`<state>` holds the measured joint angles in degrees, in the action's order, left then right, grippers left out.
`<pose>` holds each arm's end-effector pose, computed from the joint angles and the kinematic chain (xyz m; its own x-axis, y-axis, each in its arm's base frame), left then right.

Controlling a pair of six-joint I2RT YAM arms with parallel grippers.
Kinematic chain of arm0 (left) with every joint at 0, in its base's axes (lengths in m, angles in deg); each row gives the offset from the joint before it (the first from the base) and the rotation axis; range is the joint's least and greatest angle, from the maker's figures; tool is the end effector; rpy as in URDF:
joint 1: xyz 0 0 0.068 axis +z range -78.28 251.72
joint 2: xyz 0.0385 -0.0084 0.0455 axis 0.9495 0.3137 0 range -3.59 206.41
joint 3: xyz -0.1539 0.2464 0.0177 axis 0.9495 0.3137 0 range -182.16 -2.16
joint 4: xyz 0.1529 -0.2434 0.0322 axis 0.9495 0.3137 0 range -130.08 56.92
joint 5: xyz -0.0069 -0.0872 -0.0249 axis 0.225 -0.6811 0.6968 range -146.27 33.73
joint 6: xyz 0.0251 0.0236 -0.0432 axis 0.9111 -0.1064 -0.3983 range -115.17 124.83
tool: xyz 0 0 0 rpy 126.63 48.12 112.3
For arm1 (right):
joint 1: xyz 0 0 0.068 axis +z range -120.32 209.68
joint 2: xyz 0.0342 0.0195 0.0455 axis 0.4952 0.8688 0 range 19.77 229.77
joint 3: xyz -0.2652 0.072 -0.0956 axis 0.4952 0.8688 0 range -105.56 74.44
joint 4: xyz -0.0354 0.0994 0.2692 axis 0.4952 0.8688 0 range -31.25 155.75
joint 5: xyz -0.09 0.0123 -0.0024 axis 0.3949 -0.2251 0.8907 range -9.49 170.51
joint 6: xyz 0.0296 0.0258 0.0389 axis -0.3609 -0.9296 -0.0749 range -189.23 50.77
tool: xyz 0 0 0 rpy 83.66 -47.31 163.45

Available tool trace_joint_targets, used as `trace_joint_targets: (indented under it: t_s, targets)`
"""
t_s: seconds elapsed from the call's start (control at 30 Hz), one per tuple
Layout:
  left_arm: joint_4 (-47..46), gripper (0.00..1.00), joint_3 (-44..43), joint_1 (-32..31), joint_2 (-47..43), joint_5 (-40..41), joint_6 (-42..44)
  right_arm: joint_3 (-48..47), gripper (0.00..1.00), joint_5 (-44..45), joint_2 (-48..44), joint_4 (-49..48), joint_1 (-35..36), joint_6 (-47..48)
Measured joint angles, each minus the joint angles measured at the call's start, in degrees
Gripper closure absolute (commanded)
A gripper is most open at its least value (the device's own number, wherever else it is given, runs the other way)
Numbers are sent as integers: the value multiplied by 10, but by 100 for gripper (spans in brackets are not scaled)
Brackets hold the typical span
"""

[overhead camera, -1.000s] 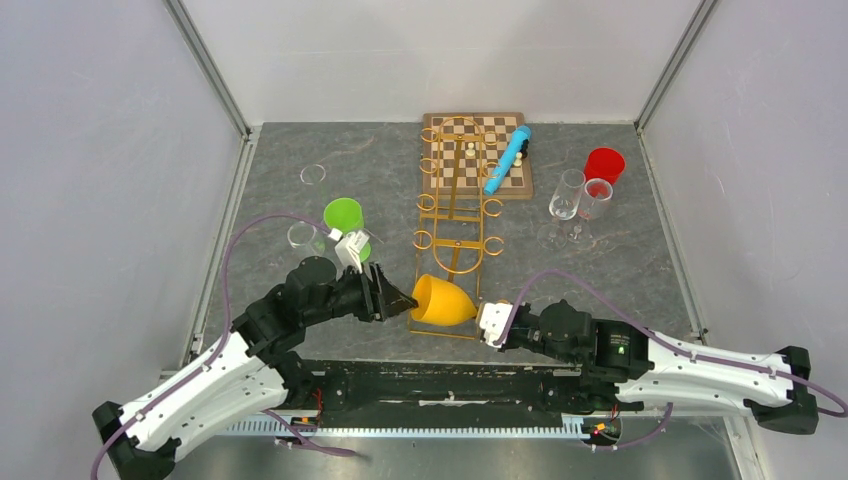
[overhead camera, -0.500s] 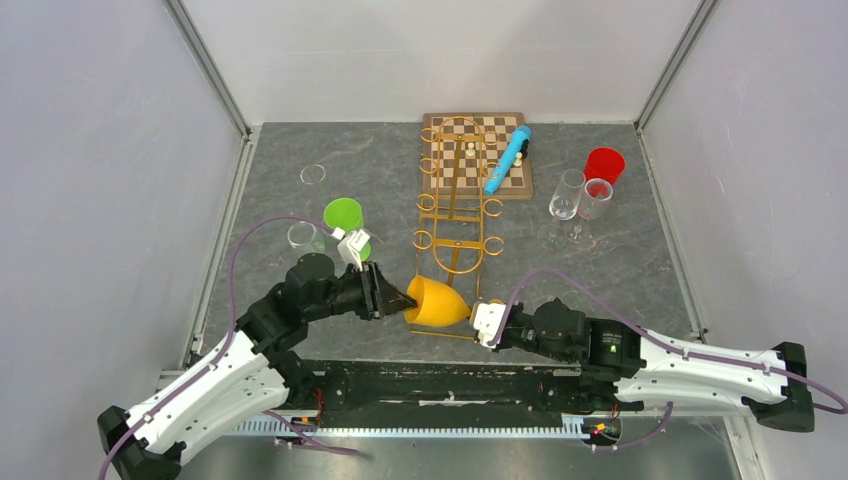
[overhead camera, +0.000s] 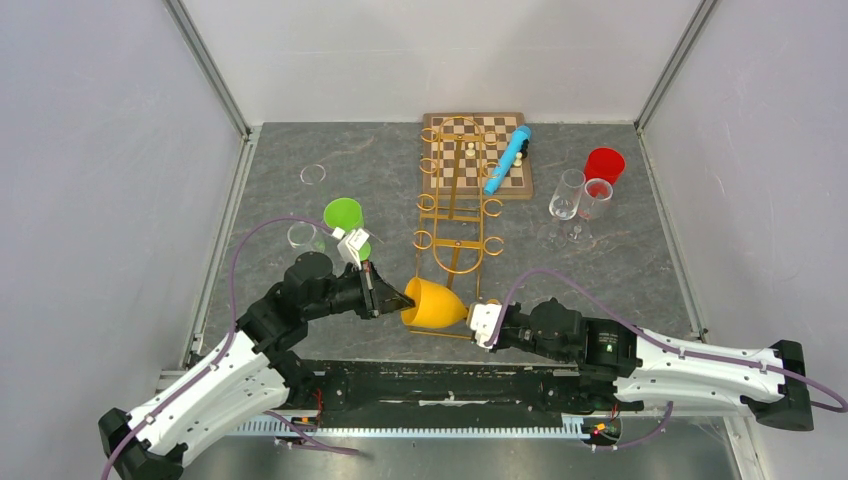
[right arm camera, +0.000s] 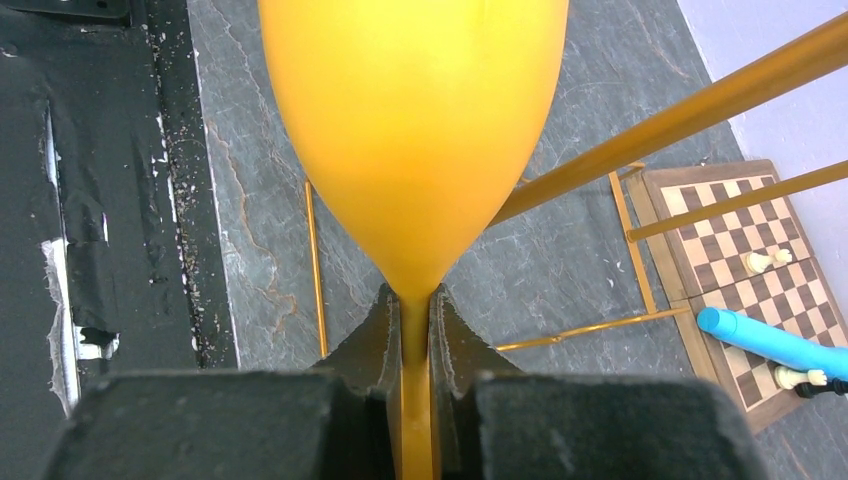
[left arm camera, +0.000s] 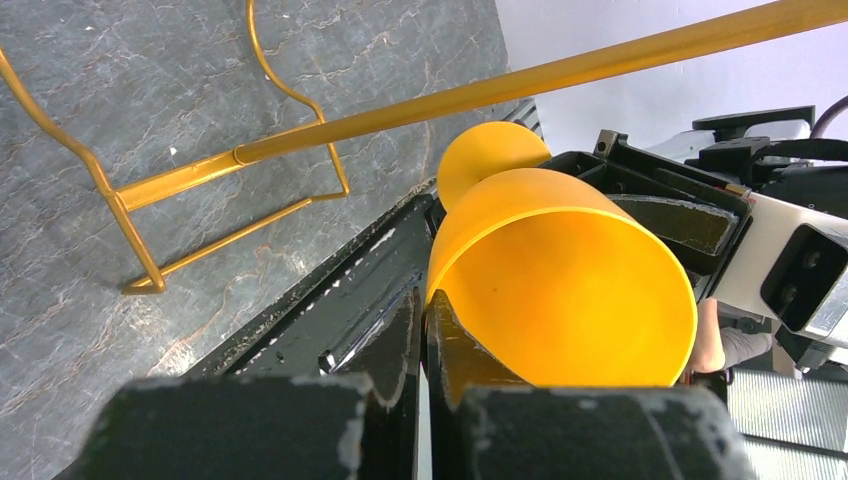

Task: Take the wine glass off the wine glass rack
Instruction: Place the wine glass at the center of the board.

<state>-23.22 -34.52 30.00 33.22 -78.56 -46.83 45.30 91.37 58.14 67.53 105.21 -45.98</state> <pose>0.1198 -0.1259 0.2819 -0.8581 -0.2073 -0.4698 0.3328 0.4723 -0.8162 0.0528 0.1767 0.2699 0.2868 -0.4403 -0.8508 -0.8631 0.2667 -0.4290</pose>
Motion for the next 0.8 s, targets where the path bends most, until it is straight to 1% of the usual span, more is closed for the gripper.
trace_joint_targets:
  t_s: [0.1,0.13,0.17,0.27,0.33,0.47,0.67,0.8]
  targets:
    - [2,98,0,2,-1,-3,0,0,89,0,0,0,0,0]
    - [3,98,0,2,-3,-3,0,0,77,0,-2,-1,0,-1]
    - [4,98,0,2,-4,-3,0,0,71,0,-2,-1,0,-1]
    - [30,98,-11,2,-10,1,1,0,58,-2,-13,0,1,-3]
    - [49,98,-19,2,-17,7,2,0,52,0,-28,0,1,-2]
    - [93,98,-32,2,-29,20,7,0,47,6,-59,0,1,-3]
    - [165,98,-56,2,-50,45,14,0,45,15,-101,8,1,-10]
    - [226,98,-91,2,-57,80,25,1,44,22,-125,12,1,-14]
